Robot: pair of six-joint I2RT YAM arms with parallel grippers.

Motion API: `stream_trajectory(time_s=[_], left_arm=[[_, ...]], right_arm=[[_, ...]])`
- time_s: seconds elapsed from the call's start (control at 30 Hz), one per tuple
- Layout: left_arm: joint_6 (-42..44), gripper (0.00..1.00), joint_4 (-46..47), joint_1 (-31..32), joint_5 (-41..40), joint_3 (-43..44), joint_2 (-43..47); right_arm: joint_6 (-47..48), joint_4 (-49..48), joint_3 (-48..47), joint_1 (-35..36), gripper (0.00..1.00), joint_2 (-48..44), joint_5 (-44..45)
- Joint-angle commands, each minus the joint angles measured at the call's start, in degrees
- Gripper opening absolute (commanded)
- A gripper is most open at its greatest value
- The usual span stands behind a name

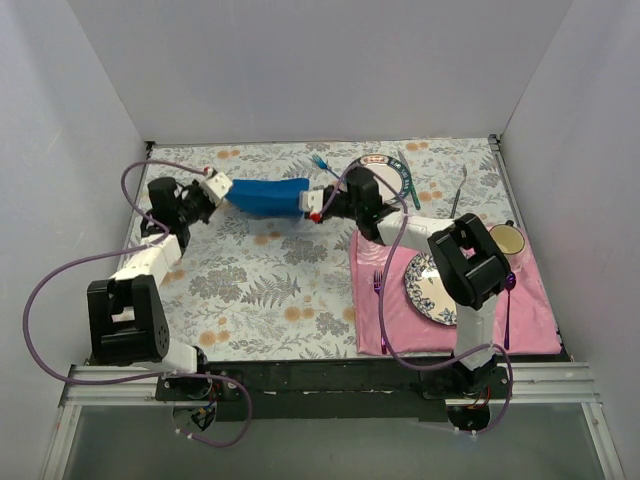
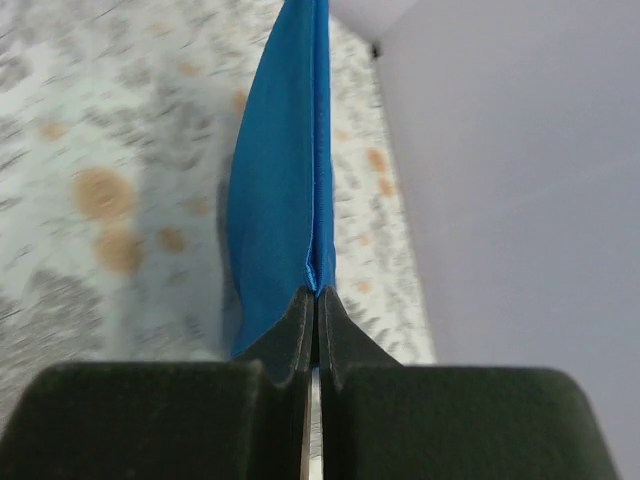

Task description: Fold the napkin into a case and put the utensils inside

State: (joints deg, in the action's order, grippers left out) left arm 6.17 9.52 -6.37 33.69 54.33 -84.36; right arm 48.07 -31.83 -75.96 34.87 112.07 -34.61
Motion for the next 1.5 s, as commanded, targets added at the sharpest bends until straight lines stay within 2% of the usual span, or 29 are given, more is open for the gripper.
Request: stream_trajectory(time_s=[0.0,0.27,0.53,0.87,1.0,1.03,1.07,1.13,1.17,1.23,1.3,1.37,1.43,1.47], left_arm=[[5.60,0.00,2.97,-1.98,-6.89,-10.01,6.48],[9.02,0.00,-7.82,-1.98,-2.94,-19.16,16.67],[16.32,0.00,-20.93,-1.98,0.76,-26.90,28.26],[24.32,0.00,-42.20,-1.98,5.41,-26.56,34.78],[29.76,0.08,-52.92,-1.98,7.18,-24.53,34.00],[30.38,0.12,-54.76,-1.98,7.35,-24.18,33.65],[32.39,0.24,-58.52,-1.98,7.18,-23.22,33.47],[34.07,0.39,-64.15,-2.07,6.83,-21.90,32.94],[34.69,0.52,-66.10,-1.98,6.39,-20.85,32.68],[35.05,0.60,-71.71,-1.98,6.21,-17.25,31.63],[34.18,0.63,-74.98,-1.98,7.34,-13.22,30.31],[31.89,0.65,-77.44,-1.98,9.01,-10.66,28.20],[29.70,0.68,-78.43,-1.98,11.56,-7.67,25.93],[27.68,0.69,-77.29,-1.98,12.44,-7.05,25.13]], right_arm=[[11.23,-9.65,10.55,1.24,0.01,-6.16,-1.51],[16.87,-4.82,24.80,5.11,0.01,-14.42,-6.61],[21.18,5.44,29.29,7.49,0.01,-17.85,-9.59],[29.61,21.44,32.89,10.30,0.01,-22.77,-14.52],[33.65,26.89,33.34,11.53,0.01,-23.65,-15.40],[34.88,28.30,33.16,11.79,0.05,-23.48,-15.49],[35.59,29.89,32.46,12.23,0.31,-23.48,-15.57],[37.61,36.99,30.88,12.59,0.55,-23.65,-15.92],[37.79,39.37,29.14,12.50,0.68,-24.09,-16.01],[34.40,44.11,27.63,12.59,0.75,-26.37,-15.06],[27.64,44.49,25.61,12.50,0.77,-29.35,-13.91],[15.81,45.45,23.77,11.80,0.77,-30.94,-11.98],[8.56,46.68,21.21,10.83,0.77,-32.44,-11.01],[-0.17,45.03,20.86,9.61,0.75,-32.88,-10.31]])
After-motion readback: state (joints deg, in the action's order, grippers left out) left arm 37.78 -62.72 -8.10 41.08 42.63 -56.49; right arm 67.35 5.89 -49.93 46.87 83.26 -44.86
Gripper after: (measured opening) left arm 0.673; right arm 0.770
